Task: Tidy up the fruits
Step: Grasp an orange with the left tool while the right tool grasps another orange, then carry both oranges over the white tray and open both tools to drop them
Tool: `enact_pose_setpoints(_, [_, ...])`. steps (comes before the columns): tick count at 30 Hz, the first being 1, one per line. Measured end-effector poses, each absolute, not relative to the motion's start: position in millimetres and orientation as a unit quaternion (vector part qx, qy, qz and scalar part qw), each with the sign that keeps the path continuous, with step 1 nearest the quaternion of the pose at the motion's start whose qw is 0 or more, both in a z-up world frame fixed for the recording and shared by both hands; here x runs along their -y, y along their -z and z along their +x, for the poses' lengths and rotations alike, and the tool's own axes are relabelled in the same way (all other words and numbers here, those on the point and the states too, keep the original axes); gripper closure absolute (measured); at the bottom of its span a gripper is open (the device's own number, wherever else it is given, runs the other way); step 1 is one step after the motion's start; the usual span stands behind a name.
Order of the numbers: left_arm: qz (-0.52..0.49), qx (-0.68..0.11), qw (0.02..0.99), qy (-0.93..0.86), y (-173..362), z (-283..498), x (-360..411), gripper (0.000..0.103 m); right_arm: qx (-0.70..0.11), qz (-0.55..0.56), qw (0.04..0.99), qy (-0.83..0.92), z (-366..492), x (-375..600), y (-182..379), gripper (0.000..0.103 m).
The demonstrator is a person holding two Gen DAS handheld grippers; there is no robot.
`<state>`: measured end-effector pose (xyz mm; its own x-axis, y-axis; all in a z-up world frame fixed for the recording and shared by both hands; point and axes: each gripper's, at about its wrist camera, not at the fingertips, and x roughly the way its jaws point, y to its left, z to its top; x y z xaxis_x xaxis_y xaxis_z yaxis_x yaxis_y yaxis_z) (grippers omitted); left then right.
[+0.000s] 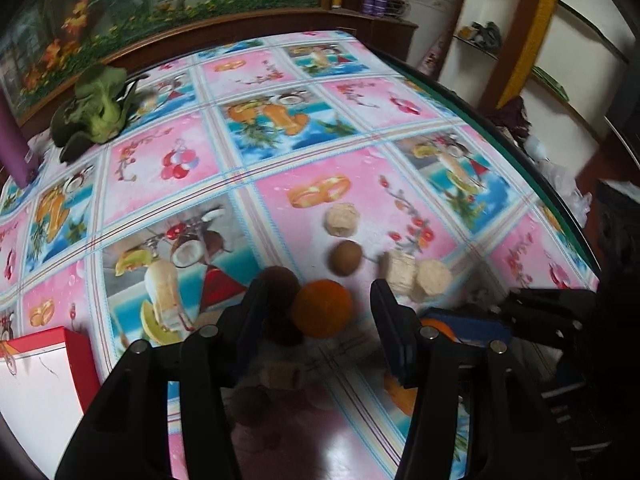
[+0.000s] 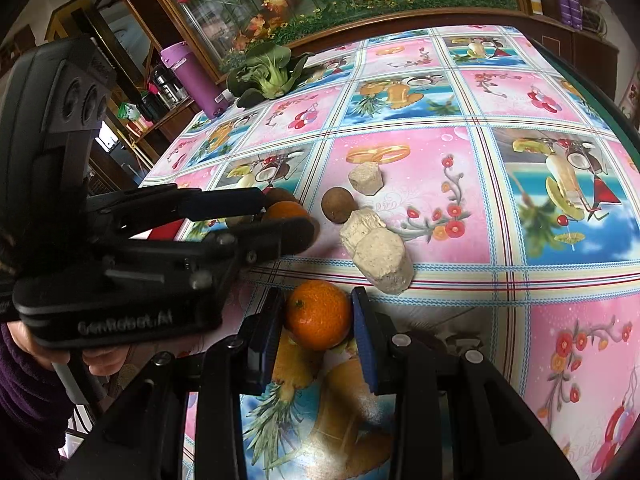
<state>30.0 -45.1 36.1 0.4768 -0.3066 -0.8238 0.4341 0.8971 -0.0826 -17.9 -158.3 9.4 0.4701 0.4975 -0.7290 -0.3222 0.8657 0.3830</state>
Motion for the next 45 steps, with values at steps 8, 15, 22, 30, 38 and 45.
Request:
enact_pose_setpoints(8, [0.066,-0.484,0.842,0.228,-25,42,48,0.058,-0.455,0.097,0.852,-0.240,-18,158,-9,0.070])
enact_pose_setpoints(15, [0.062,-0.491,0.840,0.222,-18,51,51,0.061,-0.454,0.098,0.852,-0.242,-18,158,-9,0.070])
enact_pose_setpoints(22, [0.052,-0.487,0.844,0.219,-18,52,48,0.069,-0.454,0.100,0.850,-0.247,-18,157,-9,0.070])
enact_pose_setpoints(30, [0.039,-0.470,0.856,0.214,-32,41,39,0.070,-0.464,0.115,0.841,-0.253,-20,155,-12,0.070])
enact_pose_setpoints(38, [-0.002,-0.407,0.903,0.138,-93,-27,-41,0.069,-0.435,0.077,0.843,-0.307,-42,96,-53,0.070])
enact_pose_setpoints(45, [-0.037,-0.391,0.920,0.013,-107,-115,-142,0.069,-0.430,0.020,0.813,-0.391,-67,-12,-69,0.071])
